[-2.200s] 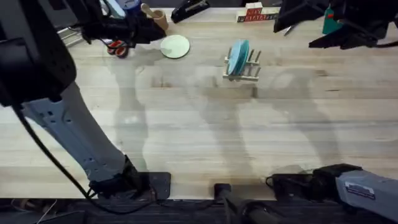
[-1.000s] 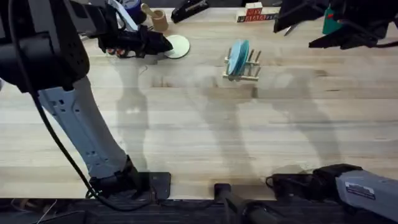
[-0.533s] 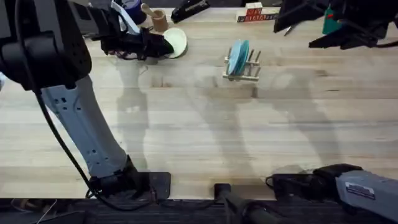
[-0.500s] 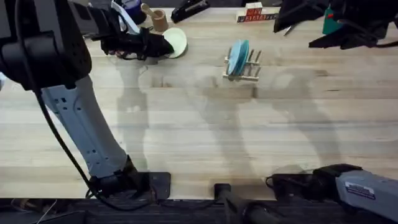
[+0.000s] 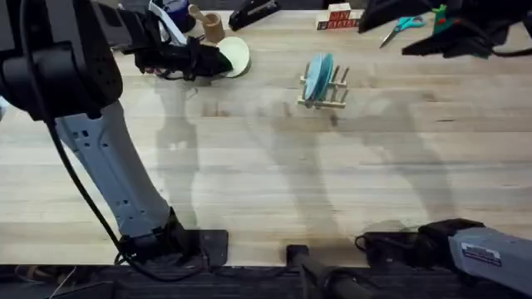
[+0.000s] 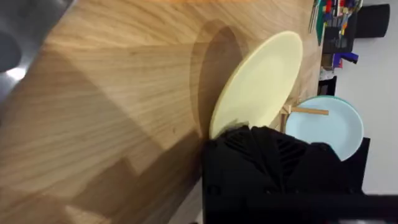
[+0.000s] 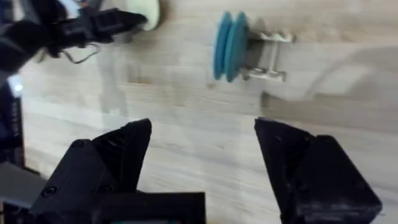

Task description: Pick up the plates from the table one by one and place each into a slot on the dish rack.

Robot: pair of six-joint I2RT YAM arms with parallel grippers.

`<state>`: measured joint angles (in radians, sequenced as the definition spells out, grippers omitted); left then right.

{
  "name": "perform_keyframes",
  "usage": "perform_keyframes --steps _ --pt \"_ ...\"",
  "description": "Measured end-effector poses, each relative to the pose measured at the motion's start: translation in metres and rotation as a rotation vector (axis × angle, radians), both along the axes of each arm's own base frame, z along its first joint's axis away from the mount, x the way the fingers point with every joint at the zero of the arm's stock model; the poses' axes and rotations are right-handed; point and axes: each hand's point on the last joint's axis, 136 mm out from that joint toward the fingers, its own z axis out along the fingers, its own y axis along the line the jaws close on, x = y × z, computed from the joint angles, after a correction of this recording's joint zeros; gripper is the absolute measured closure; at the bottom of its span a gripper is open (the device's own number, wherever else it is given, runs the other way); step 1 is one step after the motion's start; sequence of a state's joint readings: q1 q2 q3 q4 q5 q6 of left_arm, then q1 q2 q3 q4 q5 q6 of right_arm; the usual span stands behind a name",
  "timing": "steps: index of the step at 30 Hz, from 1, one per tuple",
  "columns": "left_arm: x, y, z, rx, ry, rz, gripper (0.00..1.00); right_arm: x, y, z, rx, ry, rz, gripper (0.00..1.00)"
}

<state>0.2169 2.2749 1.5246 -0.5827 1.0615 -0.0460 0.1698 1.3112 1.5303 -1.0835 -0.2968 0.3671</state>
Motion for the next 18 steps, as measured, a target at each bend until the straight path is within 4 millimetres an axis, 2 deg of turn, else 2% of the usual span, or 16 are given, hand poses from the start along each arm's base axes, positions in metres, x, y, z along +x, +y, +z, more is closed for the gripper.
perform_keyframes --steps 5,14,18 --pt "0.000 0.000 0.000 0.000 0.000 0.000 0.960 0.016 0.024 0.002 0.036 -0.048 0.075 0.005" --pt "0.000 0.000 0.000 0.000 0.001 0.000 0.961 0.058 0.070 -0.015 0.081 -0.094 0.181 0.005" --pt "0.000 0.000 0.000 0.000 0.001 0.000 0.961 0.074 0.083 -0.021 0.123 -0.111 0.214 0.005"
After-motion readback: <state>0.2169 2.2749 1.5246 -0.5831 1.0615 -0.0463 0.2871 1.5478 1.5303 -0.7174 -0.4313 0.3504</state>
